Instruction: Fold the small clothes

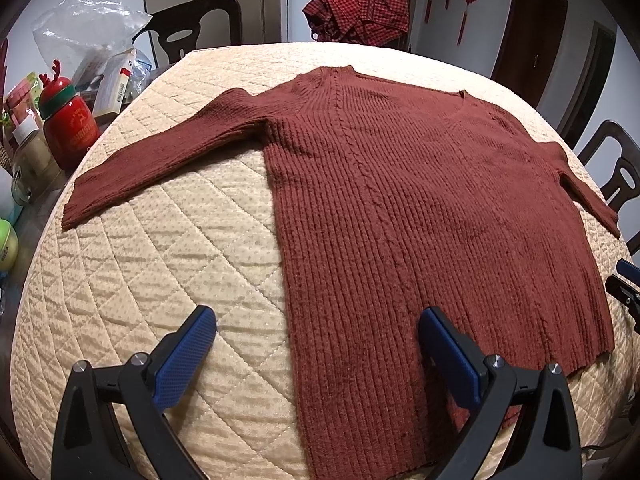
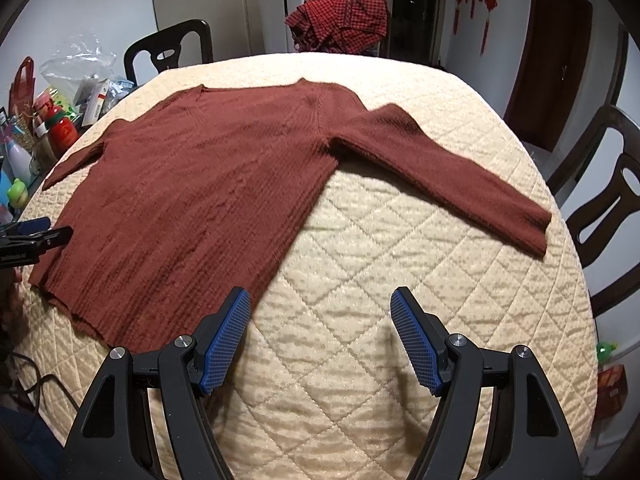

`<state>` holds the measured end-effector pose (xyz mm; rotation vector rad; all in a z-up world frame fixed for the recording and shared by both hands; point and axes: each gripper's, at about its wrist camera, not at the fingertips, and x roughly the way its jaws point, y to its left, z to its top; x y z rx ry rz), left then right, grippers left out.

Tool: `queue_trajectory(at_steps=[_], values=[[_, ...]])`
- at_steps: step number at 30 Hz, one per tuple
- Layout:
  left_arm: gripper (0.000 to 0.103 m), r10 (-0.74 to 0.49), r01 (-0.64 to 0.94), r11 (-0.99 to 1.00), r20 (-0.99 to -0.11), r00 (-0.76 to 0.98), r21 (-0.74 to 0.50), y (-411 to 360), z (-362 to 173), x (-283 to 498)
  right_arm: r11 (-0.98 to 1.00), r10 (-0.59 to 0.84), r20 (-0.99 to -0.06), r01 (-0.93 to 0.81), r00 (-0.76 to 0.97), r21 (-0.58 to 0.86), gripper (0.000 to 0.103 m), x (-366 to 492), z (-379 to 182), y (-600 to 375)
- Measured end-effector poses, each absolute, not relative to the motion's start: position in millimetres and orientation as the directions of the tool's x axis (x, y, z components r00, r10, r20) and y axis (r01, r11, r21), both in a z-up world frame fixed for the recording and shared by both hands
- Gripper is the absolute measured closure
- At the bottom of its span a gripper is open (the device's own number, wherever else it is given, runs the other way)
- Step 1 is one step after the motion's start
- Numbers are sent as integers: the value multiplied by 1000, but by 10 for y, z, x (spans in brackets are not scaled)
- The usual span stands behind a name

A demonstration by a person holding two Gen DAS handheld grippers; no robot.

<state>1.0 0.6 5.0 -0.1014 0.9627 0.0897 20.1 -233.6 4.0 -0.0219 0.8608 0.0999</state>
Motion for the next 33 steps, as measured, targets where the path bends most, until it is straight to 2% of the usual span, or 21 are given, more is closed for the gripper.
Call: queue_trajectory(at_steps=[14, 21, 24, 26, 28, 31, 33], values=[[0, 51, -143, 989, -796, 604, -45, 95, 167, 137, 984, 142, -740, -177, 657, 31, 30, 428, 118, -2053], [0, 119, -221, 975, -774, 622, -28, 364, 196, 308, 974, 190, -722, -220, 666, 53, 30, 648, 146, -1860], [5, 152, -264, 964, -765, 625, -24, 532, 196, 366, 968, 209, -716, -244, 666, 56, 30, 729, 167, -1767], [7, 155, -296, 954, -756, 636, -53, 688, 200, 384, 964, 222, -712, -262, 666, 56, 30, 770, 179, -1714], [15, 160, -338, 937, -757, 634, -85, 872, 184, 405, 960, 230, -712, -276, 663, 52, 30, 811, 180, -1675], [21, 158, -402, 905, -771, 617, -136, 1132, 124, 398, 956, 240, -712, -289, 661, 54, 30, 851, 177, -1648], [21, 167, -444, 883, -779, 604, -155, 1275, 80, 381, 954, 245, -713, -294, 657, 57, 30, 876, 170, -1642]])
